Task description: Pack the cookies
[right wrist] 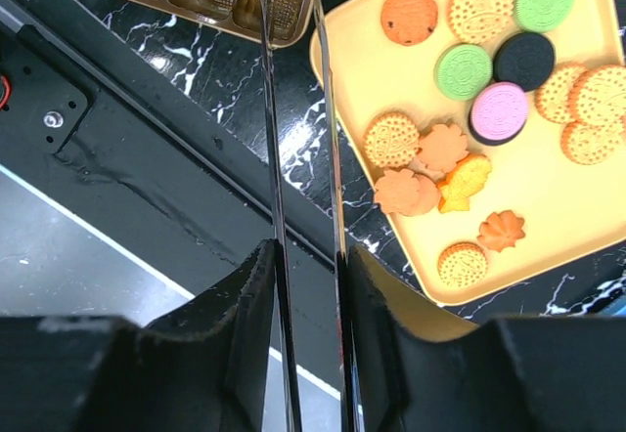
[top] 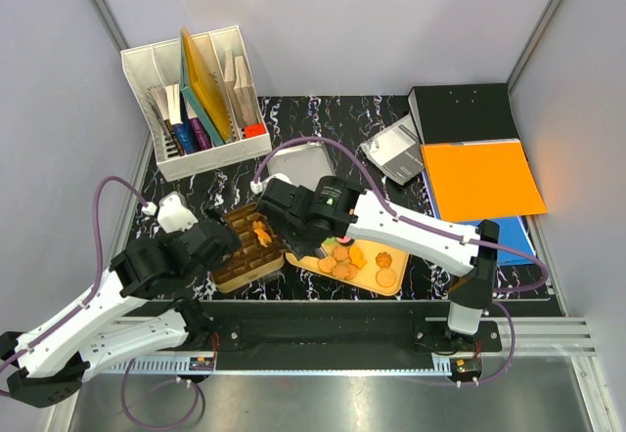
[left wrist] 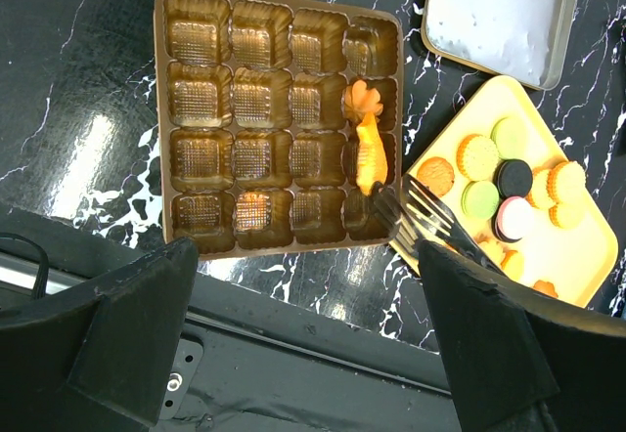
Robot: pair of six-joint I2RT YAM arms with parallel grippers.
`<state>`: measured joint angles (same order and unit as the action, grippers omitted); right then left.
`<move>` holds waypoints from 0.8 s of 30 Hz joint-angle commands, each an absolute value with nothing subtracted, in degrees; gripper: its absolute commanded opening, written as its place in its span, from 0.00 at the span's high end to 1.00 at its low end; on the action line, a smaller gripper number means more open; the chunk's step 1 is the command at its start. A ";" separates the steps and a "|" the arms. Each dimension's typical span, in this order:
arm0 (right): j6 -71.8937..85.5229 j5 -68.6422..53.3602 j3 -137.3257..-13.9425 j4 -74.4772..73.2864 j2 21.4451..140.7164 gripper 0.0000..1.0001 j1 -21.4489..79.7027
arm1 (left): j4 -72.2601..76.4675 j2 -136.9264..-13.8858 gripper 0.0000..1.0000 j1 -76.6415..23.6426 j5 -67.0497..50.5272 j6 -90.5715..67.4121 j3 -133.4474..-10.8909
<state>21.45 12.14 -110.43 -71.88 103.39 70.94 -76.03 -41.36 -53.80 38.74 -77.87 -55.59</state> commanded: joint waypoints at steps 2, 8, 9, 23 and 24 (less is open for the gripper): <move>22.94 18.01 -112.50 -72.16 98.18 0.67 71.19 | -74.00 -41.48 0.01 -53.61 38.50 -77.08 -55.46; 25.04 21.44 -109.96 -73.30 93.61 0.80 70.14 | -73.39 -42.10 0.01 -53.70 38.41 -76.20 -55.63; 25.31 21.71 -109.69 -73.47 92.91 0.80 69.88 | -73.30 -42.19 0.01 -53.70 38.41 -76.03 -55.72; 33.31 19.78 -77.88 -65.14 82.35 1.00 56.78 | -69.70 -44.30 0.01 -53.61 35.77 -73.39 -54.41; 33.40 19.51 -76.31 -64.95 82.96 1.00 56.60 | -69.52 -44.38 0.01 -53.70 35.42 -73.30 -54.40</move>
<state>30.44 21.10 -80.88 -70.30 82.04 56.38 -72.20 -44.01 -53.80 36.88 -74.83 -54.81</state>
